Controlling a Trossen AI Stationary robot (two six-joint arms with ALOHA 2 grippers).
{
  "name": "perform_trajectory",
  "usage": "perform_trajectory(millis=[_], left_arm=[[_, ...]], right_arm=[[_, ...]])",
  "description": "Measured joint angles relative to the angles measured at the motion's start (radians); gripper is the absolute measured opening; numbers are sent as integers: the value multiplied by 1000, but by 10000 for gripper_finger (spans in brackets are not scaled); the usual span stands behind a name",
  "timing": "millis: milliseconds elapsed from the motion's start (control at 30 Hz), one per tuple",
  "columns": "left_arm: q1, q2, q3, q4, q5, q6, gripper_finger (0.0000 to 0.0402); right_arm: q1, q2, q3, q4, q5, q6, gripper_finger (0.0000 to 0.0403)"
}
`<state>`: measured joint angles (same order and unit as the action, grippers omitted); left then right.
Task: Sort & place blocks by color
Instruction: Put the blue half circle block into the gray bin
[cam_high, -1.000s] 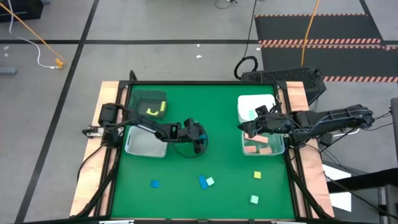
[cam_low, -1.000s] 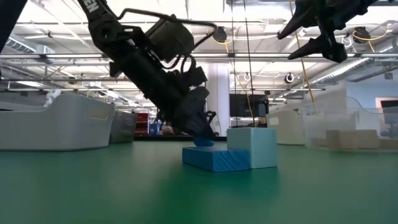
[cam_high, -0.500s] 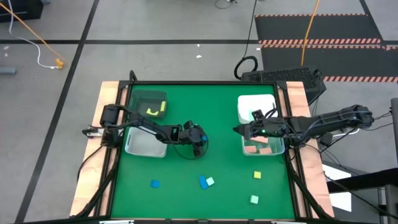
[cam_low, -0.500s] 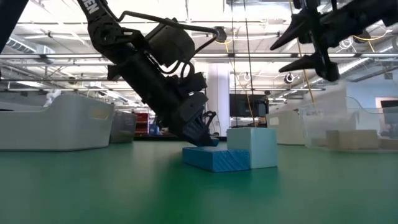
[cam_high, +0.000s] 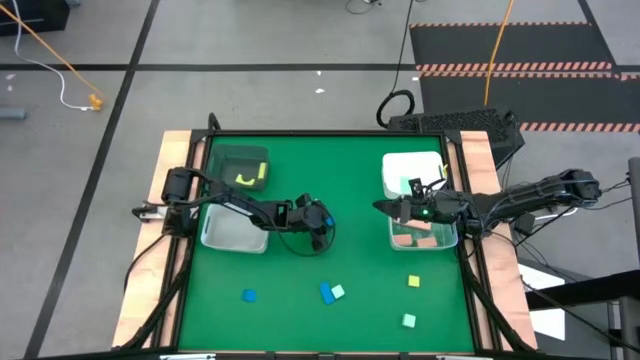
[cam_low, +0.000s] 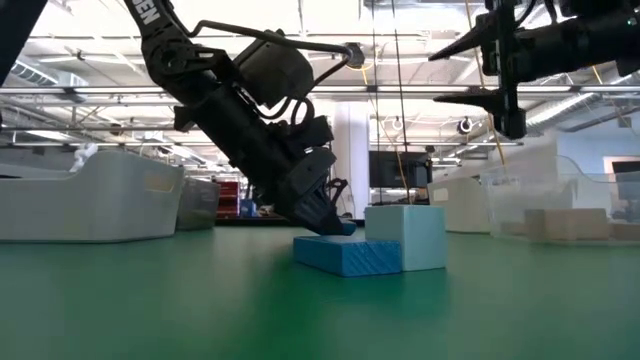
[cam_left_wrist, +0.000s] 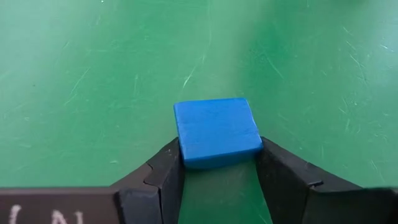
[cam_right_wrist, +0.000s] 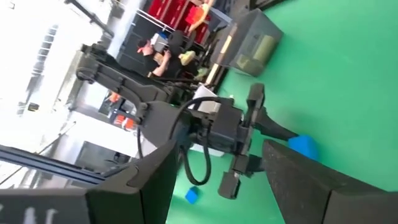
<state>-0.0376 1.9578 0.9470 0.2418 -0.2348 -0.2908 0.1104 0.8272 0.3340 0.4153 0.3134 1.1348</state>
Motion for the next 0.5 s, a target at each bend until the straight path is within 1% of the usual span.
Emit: perform_trajectory(millis=[100,233,367,500], left_arm=[[0,-3,0,0,1,0,179],[-1,-7,0,21,8,1,168],[0,-12,0,40,26,1,168],[-3,-29,0,56,41,23,181]], right_arm=[[0,0,0,28,0,-22,224],[0,0,0,44,3,-25,224],[0,1,0,45,5,-19,224],[0,1,0,78,25,-19,224]])
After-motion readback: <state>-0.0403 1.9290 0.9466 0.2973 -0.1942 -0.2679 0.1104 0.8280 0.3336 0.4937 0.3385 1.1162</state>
